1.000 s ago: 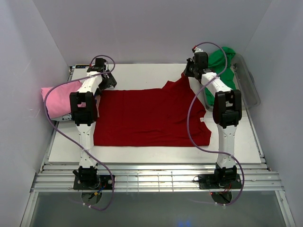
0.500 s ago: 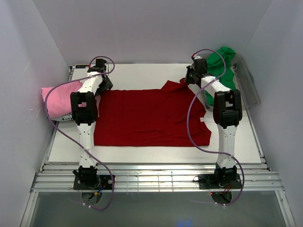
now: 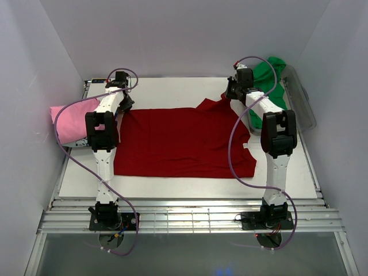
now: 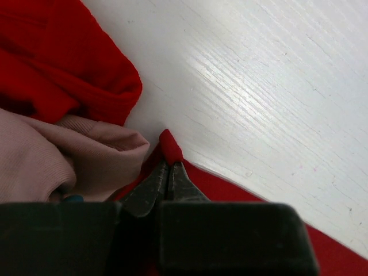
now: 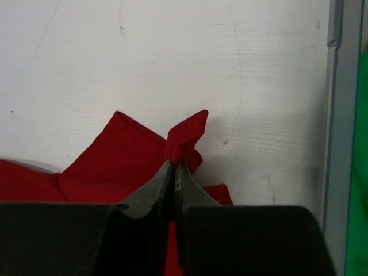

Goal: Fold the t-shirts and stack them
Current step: Fold the tshirt

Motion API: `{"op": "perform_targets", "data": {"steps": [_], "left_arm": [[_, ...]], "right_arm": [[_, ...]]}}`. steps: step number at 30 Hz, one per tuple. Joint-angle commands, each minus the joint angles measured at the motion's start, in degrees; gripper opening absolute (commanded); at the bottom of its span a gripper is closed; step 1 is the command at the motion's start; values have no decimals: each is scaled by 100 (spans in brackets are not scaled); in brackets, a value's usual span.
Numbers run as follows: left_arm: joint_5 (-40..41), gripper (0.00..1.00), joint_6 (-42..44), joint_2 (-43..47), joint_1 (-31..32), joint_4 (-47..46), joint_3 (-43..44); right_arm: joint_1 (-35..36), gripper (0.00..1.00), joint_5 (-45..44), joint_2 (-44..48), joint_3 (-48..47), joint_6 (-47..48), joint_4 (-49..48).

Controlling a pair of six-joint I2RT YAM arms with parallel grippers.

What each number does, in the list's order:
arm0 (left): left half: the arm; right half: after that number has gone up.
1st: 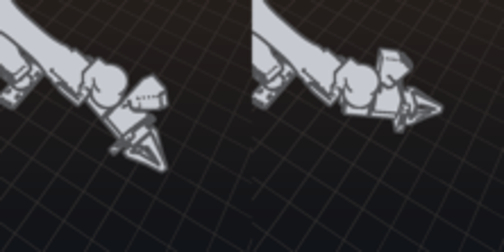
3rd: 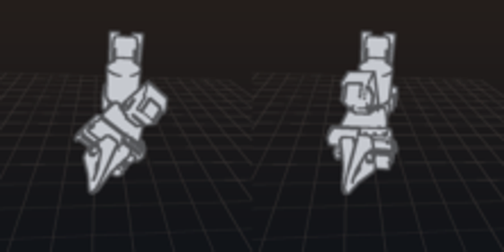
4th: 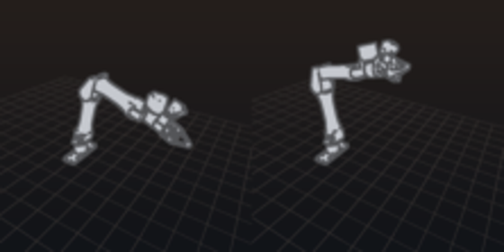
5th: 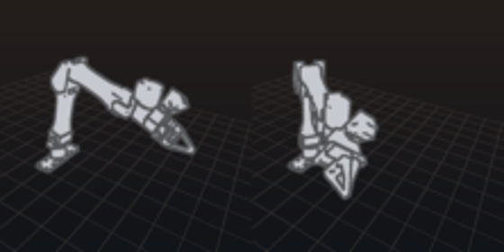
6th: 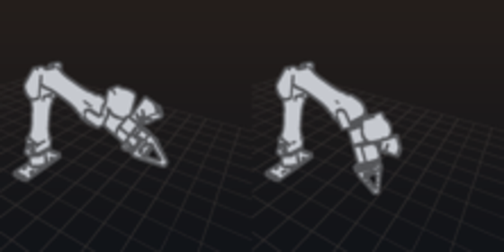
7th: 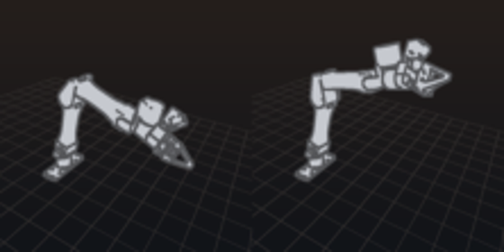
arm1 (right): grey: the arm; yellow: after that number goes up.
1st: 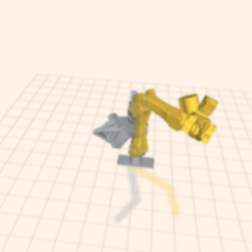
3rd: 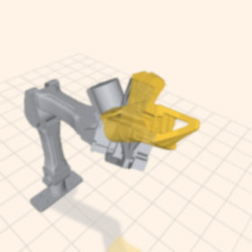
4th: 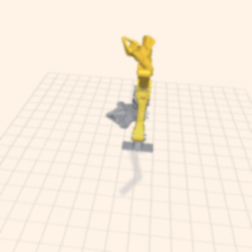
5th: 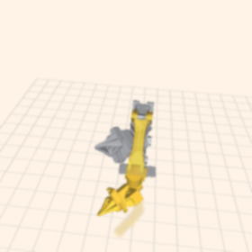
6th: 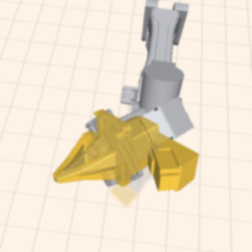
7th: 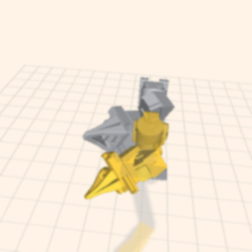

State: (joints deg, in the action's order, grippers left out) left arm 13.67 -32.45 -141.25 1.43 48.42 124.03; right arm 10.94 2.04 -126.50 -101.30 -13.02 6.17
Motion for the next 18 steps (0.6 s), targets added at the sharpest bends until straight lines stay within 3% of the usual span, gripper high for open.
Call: {"op": "perform_targets", "data": {"steps": [1, 18], "left_arm": [[-207, 3, -42, -88, -11, 123, -176], [-251, 1, 432, 1011, 200, -219, -634]], "right_arm": [[-22, 8, -29, 371, 84, 106, -204], [-13, 8, 209, 1741, 1261, 300, -284]]}}
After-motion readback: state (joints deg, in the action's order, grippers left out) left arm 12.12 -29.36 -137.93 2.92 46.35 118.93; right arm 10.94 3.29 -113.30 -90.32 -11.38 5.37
